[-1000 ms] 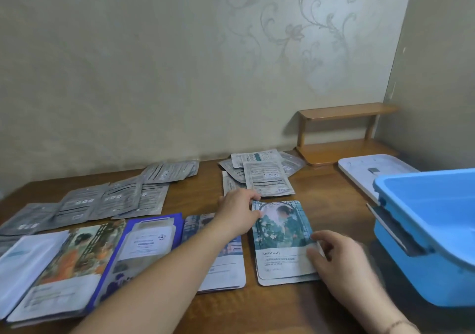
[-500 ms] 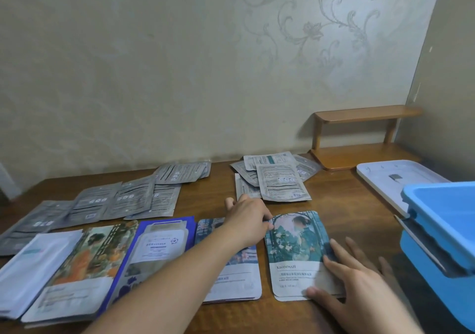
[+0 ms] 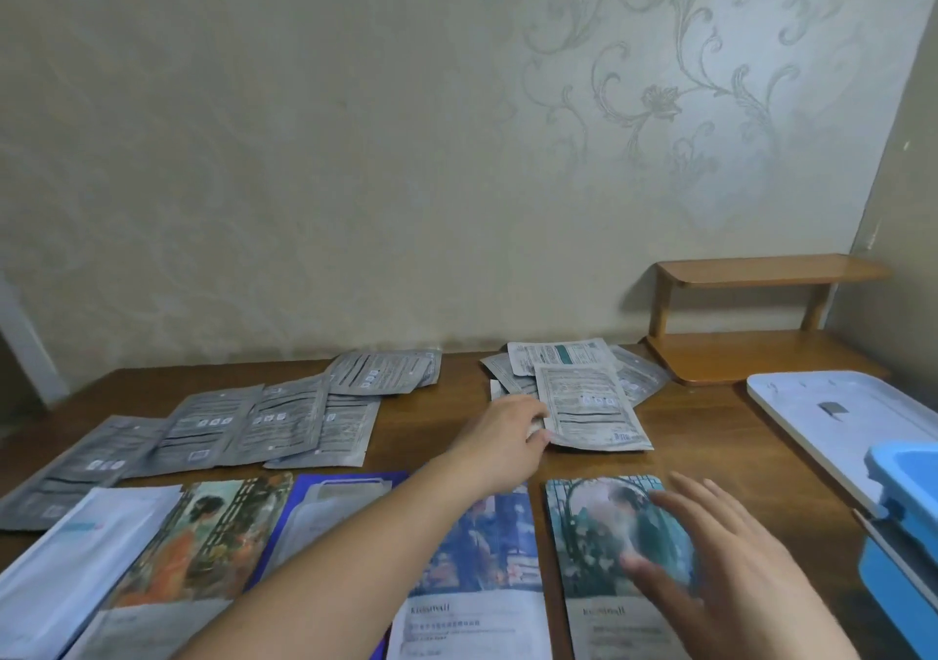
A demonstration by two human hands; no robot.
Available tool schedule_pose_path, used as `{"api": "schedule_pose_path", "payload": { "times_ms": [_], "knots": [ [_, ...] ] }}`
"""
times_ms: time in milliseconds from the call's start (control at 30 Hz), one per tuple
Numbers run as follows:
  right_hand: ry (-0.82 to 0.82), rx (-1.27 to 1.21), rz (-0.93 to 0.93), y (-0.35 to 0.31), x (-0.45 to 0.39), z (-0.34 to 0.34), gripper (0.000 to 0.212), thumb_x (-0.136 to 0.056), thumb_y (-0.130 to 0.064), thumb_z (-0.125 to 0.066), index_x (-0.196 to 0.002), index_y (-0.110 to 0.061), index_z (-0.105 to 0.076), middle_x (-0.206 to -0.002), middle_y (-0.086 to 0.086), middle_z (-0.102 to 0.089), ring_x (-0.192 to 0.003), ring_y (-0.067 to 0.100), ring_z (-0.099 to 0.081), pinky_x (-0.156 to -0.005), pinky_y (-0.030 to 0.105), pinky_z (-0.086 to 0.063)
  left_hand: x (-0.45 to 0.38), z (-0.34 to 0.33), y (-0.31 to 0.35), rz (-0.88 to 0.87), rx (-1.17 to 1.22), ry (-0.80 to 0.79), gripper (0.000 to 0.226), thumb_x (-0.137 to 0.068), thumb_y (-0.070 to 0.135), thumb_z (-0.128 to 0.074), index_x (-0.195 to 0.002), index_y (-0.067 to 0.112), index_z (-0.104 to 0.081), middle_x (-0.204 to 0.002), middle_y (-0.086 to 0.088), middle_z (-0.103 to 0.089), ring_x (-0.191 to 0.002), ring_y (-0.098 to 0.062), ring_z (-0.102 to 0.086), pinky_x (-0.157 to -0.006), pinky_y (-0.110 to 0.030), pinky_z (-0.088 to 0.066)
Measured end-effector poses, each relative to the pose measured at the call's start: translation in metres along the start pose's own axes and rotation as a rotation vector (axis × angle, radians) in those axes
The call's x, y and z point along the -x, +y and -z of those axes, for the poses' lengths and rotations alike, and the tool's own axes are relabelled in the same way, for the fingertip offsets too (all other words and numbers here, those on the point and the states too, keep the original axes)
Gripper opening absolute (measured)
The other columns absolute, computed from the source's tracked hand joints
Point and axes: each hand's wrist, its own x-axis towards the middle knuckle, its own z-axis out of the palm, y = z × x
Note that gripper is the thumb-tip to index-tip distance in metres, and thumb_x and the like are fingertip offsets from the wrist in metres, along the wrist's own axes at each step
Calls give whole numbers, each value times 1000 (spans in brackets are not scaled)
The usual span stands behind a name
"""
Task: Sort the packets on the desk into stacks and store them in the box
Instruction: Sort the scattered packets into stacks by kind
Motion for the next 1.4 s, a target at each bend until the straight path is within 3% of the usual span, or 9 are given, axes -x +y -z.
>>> {"api": "schedule_pose_path", "payload": {
  "times_ms": [67,167,400,500,667,800,1000,1167,1400],
  "knots": [
    [111,-28,28,-12,-26,4,81,-78,-85,-30,-148,-44,-21,-161,-19,-9,-150,8,-5,-121,36,-18,-22,3,-8,27,23,-53,48,-101,32,-47,-147,20,-39,-153,4,-37,-136,-17,-41,-112,-35,-34],
    [122,-5,50,-18,-80,0,58,-95,-59,-42,-147,-37,-30,-162,-11,-16,-151,16,-8,-120,38,-22,-51,3,-21,24,-17,-156,54,-103,34,-39,-154,24,-25,-162,5,-19,-148,-19,-22,-120,-40,-22],
    [-163,72,7,-5,-143,-5,39,-95,-61,-34,-120,-37,-54,-146,-10,-39,-141,11,-30,-112,55,-20,-68,4,-40,-18,-329,-331,61,-101,56,-29,-155,30,-18,-162,7,-18,-149,-15,-17,-119,-51,-12],
    [-122,153,-115,7,-146,-3,41,-91,-67,-36,-89,-32,-55,-113,-12,-57,-109,12,-53,-108,56,-26,-63,13,-53,-17,-423,-346,67,-98,60,-33,-155,27,-19,-163,8,-14,-149,-13,-15,-120,-52,-4],
    [22,231,-233,8,-154,4,46,-88,-68,-41,-72,-26,-42,-90,-9,-59,-82,15,-56,-93,43,-40,-50,36,-89,40,-422,-337,61,-93,65,-40,-139,26,-48,-152,7,-40,-139,-16,-37,-120,-53,-6],
    [155,214,-72,-17,-188,4,32,-88,-56,-55,-93,-25,-55,-107,-5,-62,-97,17,-60,-80,34,-47,-45,44,-97,47,-510,-270,50,-91,67,-42,-119,28,-57,-127,6,-57,-121,-16,-51,-117,-54,-16],
    [131,115,-2,-37,-265,-19,55,-84,-30,-54,-138,-26,-42,-141,-3,-47,-133,22,-39,-105,49,-39,-54,20,-59,-210,-419,-354,56,-98,61,-28,-151,43,-23,-163,12,-7,-150,-13,-1,-118,-57,7],
    [93,120,-77,-21,-273,-29,22,-90,-49,-48,-93,-28,-52,-98,-2,-65,-90,20,-59,-92,43,-46,-50,24,-79,-151,-387,-404,52,-96,65,-34,-145,50,-31,-159,21,-18,-148,-5,-11,-117,-54,8],
    [171,339,28,-31,-257,-24,13,-90,-24,-48,-99,-23,-57,-91,1,-60,-77,21,-51,-86,39,-47,-39,48,-94,-42,-351,-371,38,-94,62,-43,-125,48,-58,-146,24,-44,-138,-3,-34,-119,-54,3]
  ]
}}
